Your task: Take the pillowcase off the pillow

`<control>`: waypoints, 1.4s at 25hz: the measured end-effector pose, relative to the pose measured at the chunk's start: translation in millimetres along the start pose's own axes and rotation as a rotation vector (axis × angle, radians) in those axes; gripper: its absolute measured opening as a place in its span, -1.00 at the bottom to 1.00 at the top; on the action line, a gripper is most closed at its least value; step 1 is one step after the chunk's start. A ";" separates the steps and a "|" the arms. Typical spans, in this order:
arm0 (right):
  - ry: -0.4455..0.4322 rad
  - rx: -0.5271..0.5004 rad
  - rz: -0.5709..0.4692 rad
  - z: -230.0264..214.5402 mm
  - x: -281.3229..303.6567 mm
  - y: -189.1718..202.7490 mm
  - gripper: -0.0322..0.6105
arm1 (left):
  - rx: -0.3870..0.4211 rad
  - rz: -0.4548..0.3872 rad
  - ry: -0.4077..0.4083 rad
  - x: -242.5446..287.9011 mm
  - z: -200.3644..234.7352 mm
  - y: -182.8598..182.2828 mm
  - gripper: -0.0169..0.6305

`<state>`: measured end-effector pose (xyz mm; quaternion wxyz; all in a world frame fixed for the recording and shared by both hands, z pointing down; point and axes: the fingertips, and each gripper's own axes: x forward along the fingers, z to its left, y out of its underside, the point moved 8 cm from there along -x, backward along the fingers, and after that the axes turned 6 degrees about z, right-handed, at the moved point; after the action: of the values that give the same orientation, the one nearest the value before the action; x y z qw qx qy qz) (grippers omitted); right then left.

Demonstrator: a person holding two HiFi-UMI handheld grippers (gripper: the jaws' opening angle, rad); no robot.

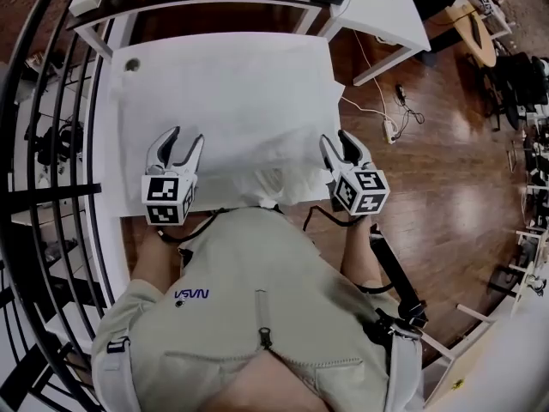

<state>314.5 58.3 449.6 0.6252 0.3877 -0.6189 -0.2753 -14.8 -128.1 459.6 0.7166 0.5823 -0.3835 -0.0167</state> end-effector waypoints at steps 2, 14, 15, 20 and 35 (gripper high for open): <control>0.002 0.005 0.099 -12.3 27.3 5.6 -0.21 | -0.050 0.057 -0.109 -7.4 29.5 16.0 -0.17; 0.024 0.187 0.267 36.0 42.5 63.7 -0.55 | -0.049 0.228 -0.079 50.4 85.1 53.9 -0.16; 0.031 0.191 0.268 38.0 41.2 65.1 -0.55 | -0.028 0.223 -0.075 57.1 89.2 46.9 -0.16; 0.103 0.219 0.219 25.4 39.9 63.0 -0.48 | 0.018 0.186 -0.063 66.3 80.9 30.5 -0.34; 0.096 0.132 0.155 12.1 53.1 58.7 -0.46 | -0.020 0.147 -0.193 46.8 62.1 56.4 -0.47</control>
<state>299.0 45.0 527.0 0.6466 0.3917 -0.6333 -0.1658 -41.1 -183.0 533.9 0.6813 0.5413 -0.4922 -0.0241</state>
